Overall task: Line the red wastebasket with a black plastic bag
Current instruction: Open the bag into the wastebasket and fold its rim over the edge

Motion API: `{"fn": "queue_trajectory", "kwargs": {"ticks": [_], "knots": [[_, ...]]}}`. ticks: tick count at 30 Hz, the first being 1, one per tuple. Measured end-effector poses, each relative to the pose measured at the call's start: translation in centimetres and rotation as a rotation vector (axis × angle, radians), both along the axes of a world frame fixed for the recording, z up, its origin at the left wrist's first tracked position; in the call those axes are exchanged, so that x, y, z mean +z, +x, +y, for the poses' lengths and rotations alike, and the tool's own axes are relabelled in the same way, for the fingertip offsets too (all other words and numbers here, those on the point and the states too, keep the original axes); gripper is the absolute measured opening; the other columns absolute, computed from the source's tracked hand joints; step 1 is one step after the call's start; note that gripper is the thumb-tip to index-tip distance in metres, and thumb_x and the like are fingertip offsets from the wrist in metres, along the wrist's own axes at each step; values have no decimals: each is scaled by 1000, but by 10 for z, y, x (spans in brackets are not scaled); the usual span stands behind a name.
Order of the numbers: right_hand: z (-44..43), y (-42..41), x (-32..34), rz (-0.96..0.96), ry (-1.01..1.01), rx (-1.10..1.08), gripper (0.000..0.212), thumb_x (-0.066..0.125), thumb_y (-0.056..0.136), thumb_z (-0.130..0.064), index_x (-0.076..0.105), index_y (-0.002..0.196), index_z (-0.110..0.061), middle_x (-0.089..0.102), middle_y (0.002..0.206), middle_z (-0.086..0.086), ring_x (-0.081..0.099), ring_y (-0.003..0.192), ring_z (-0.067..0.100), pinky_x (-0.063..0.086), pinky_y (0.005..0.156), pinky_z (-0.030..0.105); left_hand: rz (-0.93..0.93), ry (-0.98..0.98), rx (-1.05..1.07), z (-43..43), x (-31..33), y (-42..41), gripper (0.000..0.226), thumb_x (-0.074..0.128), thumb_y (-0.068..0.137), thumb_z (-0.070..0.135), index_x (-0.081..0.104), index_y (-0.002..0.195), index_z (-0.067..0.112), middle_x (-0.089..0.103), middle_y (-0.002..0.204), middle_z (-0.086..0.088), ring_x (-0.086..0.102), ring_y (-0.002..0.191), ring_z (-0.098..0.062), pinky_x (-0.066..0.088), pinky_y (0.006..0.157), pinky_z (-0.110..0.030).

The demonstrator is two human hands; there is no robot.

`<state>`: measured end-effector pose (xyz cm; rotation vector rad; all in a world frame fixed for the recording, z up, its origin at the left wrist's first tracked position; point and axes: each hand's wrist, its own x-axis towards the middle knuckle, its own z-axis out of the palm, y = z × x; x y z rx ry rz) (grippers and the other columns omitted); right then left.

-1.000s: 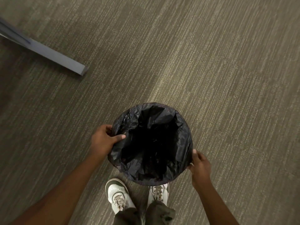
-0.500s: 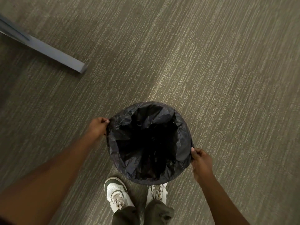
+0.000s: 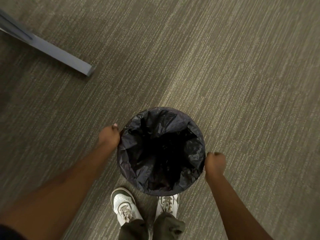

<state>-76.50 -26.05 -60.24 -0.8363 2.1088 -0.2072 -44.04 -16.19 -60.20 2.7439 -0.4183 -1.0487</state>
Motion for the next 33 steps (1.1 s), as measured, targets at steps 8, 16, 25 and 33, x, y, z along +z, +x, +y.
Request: {"fn": "queue_trajectory", "kwargs": {"ticks": [8, 16, 25, 33], "knots": [[-3, 13, 18, 21, -385, 546, 46, 52, 94, -34, 47, 132, -9, 59, 126, 15, 55, 116, 31, 45, 98, 51, -283, -77, 37, 20, 26, -50, 42, 45, 92, 38, 50, 110, -1, 65, 100, -25, 64, 89, -40, 52, 75, -47], [-19, 18, 28, 284, -159, 951, 57, 63, 83, -31, 38, 132, -15, 60, 125, 14, 63, 103, 39, 51, 85, 52, -119, 86, 112, 55, 36, -99, 55, 56, 82, 43, 39, 113, 1, 59, 112, -24, 63, 96, -41, 46, 68, -40], [-35, 35, 42, 325, -33, 1166, 14, 55, 76, -6, 51, 90, -7, 55, 76, 8, 52, 66, 28, 42, 61, 32, 48, 63, 137, 64, 37, -89, 24, 50, 86, 18, 43, 105, 6, 64, 108, -21, 63, 97, -38, 49, 72, -40], [-42, 101, 54, 317, -89, 1319, 13, 55, 77, -5, 45, 82, -11, 51, 71, 6, 50, 63, 27, 42, 60, 32, 15, 26, 238, 84, 38, -51, 26, 50, 84, 15, 43, 107, 6, 64, 110, -22, 63, 100, -40, 49, 73, -41]]}}
